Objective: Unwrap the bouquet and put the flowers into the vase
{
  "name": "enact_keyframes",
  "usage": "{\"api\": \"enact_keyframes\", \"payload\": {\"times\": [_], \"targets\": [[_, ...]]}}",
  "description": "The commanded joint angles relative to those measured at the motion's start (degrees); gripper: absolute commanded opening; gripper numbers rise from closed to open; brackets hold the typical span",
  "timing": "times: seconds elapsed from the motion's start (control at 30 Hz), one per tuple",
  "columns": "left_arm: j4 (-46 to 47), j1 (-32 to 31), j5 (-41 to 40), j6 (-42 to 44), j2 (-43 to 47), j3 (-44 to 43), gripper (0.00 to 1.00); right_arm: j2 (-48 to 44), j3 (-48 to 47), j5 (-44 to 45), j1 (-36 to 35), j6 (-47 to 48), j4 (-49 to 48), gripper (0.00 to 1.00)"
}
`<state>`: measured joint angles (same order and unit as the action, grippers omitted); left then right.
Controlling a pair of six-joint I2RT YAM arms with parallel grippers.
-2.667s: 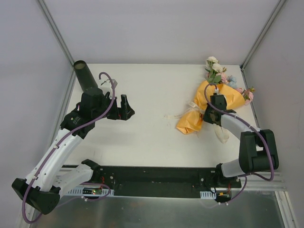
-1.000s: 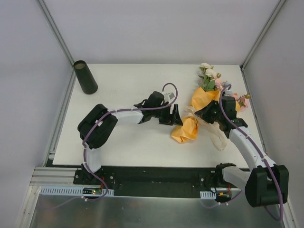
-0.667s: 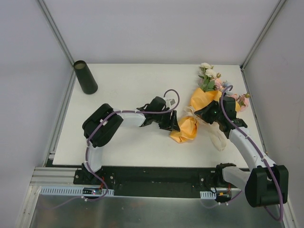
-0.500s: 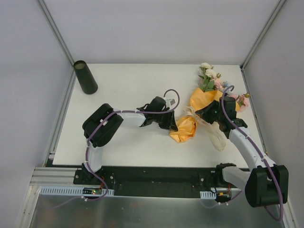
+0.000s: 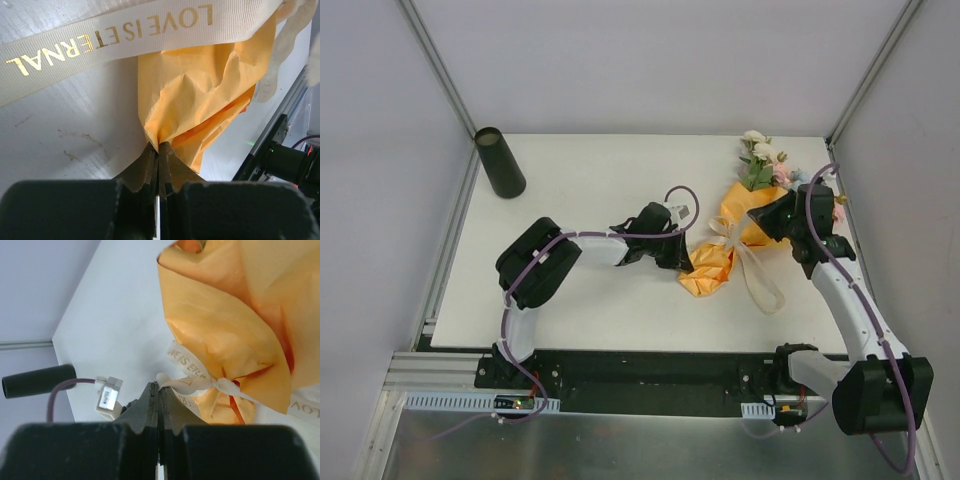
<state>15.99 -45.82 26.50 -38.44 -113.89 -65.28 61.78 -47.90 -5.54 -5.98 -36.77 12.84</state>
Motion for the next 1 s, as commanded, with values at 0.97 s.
{"api": "enact_keyframes", "payload": {"times": [0.97], "targets": [[-3.8,-1.1,-7.1,1.3,-1.9,-0.3,0.0,8.1,-40.6,11.7,8.4,4.1,-12.6,0.0]]}}
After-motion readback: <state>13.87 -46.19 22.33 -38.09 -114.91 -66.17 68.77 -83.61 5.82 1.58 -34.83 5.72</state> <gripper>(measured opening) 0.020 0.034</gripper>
